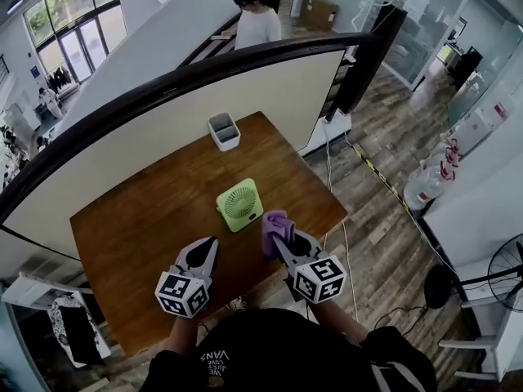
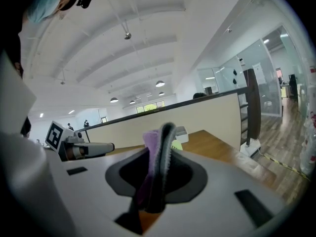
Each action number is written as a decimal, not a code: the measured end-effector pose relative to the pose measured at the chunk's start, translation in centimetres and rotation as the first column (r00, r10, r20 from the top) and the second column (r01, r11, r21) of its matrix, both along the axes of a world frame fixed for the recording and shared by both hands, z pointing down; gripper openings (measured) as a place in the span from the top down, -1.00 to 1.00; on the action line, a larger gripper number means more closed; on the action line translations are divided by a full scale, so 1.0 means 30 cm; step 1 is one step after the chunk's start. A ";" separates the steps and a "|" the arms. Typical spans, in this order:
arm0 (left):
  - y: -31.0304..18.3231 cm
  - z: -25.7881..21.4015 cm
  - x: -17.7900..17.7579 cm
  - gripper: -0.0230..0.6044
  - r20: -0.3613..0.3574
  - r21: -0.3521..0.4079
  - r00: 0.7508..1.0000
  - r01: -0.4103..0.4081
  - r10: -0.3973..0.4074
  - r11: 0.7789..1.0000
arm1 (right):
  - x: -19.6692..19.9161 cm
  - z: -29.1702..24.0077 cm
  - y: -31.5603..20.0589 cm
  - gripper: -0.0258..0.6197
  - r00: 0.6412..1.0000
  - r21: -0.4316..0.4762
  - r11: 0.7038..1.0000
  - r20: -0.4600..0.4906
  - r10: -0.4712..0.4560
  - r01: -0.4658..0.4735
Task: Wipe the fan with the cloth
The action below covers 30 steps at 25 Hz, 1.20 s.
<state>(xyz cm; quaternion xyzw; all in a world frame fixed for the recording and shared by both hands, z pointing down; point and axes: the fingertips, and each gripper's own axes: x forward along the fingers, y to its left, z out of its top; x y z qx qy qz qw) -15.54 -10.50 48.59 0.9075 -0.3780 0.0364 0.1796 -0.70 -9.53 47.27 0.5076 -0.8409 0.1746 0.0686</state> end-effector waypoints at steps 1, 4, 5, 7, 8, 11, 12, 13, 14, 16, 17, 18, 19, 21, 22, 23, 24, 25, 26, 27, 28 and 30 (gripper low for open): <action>0.022 -0.002 0.004 0.89 0.002 0.003 1.000 0.010 -0.010 1.000 | 0.006 -0.002 0.019 0.63 1.000 0.001 1.000 0.002 -0.009 0.009; 0.094 -0.004 0.019 0.89 -0.001 0.005 0.999 0.046 -0.046 0.999 | 0.032 -0.010 0.075 0.63 1.000 0.006 1.000 0.005 -0.029 0.029; 0.119 -0.002 0.022 0.89 0.002 0.005 0.998 0.056 -0.056 0.998 | 0.040 -0.014 0.093 0.63 0.999 0.010 0.999 0.006 -0.034 0.034; 0.168 0.001 0.026 0.89 0.009 0.005 0.997 0.076 -0.076 0.997 | 0.053 -0.019 0.127 0.63 0.999 0.017 0.999 0.008 -0.043 0.043; 0.192 0.001 0.027 0.89 0.010 0.006 0.996 0.086 -0.086 0.996 | 0.058 -0.022 0.144 0.63 0.999 0.021 0.999 0.009 -0.049 0.048; 0.261 -0.006 0.034 0.89 0.003 0.011 0.993 0.115 -0.115 0.993 | 0.074 -0.034 0.198 0.63 0.998 0.035 0.997 0.011 -0.067 0.067; 0.283 -0.009 0.037 0.89 -0.002 0.012 0.992 0.124 -0.124 0.992 | 0.080 -0.037 0.216 0.63 0.997 0.038 0.997 0.012 -0.071 0.071; 0.304 -0.011 0.041 0.89 -0.005 0.012 0.991 0.131 -0.131 0.991 | 0.086 -0.039 0.233 0.63 0.997 0.040 0.996 0.012 -0.074 0.074; 0.323 -0.011 0.045 0.89 -0.007 0.010 0.991 0.137 -0.137 0.991 | 0.091 -0.040 0.248 0.63 0.997 0.041 0.996 0.013 -0.076 0.076; 0.358 -0.008 0.056 0.89 -0.008 0.009 0.990 0.144 -0.144 0.990 | 0.102 -0.039 0.275 0.63 0.997 0.042 0.996 0.012 -0.081 0.080; 0.373 -0.007 0.062 0.89 -0.010 0.009 0.989 0.146 -0.146 0.989 | 0.106 -0.037 0.288 0.63 0.996 0.042 0.996 0.011 -0.084 0.083; 0.386 -0.005 0.067 0.89 -0.012 0.009 0.989 0.148 -0.148 0.989 | 0.111 -0.034 0.299 0.63 0.996 0.041 0.995 0.010 -0.086 0.086; 0.398 -0.004 0.071 0.89 -0.015 0.009 0.988 0.151 -0.151 0.988 | 0.114 -0.031 0.310 0.63 0.996 0.040 0.995 0.009 -0.089 0.088; 0.420 -0.002 0.076 0.89 -0.015 0.008 0.987 0.158 -0.158 0.987 | 0.119 -0.025 0.333 0.63 0.996 0.036 0.995 0.009 -0.094 0.093; 0.430 -0.001 0.077 0.89 -0.013 0.007 0.987 0.162 -0.162 0.987 | 0.121 -0.023 0.344 0.63 0.995 0.035 0.995 0.009 -0.096 0.096; 0.440 0.000 0.079 0.89 -0.010 0.007 0.986 0.165 -0.165 0.986 | 0.122 -0.021 0.355 0.63 0.995 0.034 0.995 0.009 -0.099 0.099; 0.449 0.001 0.080 0.89 -0.008 0.008 0.986 0.169 -0.169 0.986 | 0.123 -0.020 0.364 0.63 0.995 0.034 0.994 0.008 -0.102 0.101; 0.457 0.001 0.082 0.89 -0.006 0.009 0.985 0.171 -0.171 0.985 | 0.124 -0.020 0.373 0.63 0.995 0.036 0.994 0.007 -0.104 0.104; 0.464 0.002 0.084 0.89 -0.006 0.011 0.985 0.174 -0.174 0.985 | 0.125 -0.020 0.380 0.63 0.994 0.038 0.993 0.007 -0.108 0.107; 0.470 0.003 0.086 0.89 -0.006 0.012 0.984 0.177 -0.177 0.984 | 0.125 -0.020 0.386 0.63 0.994 0.040 0.993 0.007 -0.112 0.111; 0.476 0.006 0.088 0.89 -0.007 0.012 0.984 0.179 -0.179 0.984 | 0.125 -0.019 0.391 0.63 0.993 0.041 0.993 0.007 -0.115 0.115; 0.487 0.011 0.094 0.89 -0.005 0.009 0.983 0.182 -0.182 0.983 | 0.127 -0.016 0.400 0.63 0.993 0.042 0.992 0.006 -0.120 0.120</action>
